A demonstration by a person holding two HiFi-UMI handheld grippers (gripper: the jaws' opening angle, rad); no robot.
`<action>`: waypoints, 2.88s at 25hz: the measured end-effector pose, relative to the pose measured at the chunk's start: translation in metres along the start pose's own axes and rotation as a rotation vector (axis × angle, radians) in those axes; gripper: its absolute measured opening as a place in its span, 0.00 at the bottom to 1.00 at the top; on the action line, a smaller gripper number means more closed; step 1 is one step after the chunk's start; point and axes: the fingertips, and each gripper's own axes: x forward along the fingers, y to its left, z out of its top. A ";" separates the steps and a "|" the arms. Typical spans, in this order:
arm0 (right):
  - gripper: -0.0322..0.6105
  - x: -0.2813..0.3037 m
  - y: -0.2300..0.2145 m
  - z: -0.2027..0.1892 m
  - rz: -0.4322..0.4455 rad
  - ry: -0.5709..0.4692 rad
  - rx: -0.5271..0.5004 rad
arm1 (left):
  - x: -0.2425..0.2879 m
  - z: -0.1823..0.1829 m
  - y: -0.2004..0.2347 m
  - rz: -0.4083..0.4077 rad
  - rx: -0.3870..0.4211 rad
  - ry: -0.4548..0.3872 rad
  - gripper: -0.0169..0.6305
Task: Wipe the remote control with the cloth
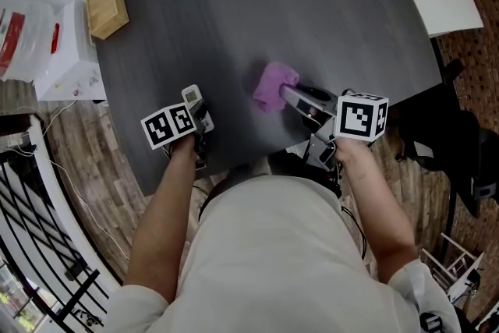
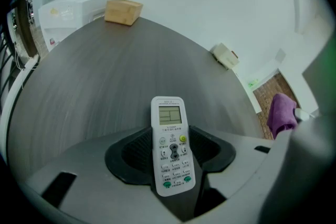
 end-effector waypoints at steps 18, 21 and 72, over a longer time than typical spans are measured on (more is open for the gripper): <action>0.21 0.001 0.000 0.002 0.024 0.013 -0.013 | 0.002 -0.001 0.002 0.101 0.030 -0.007 0.36; 0.21 -0.001 -0.001 0.004 0.026 0.014 -0.014 | 0.001 0.000 0.001 0.090 0.030 -0.026 0.36; 0.21 -0.101 0.166 -0.099 0.013 -0.249 -0.288 | -0.325 -0.123 -0.104 -1.022 0.000 -0.577 0.11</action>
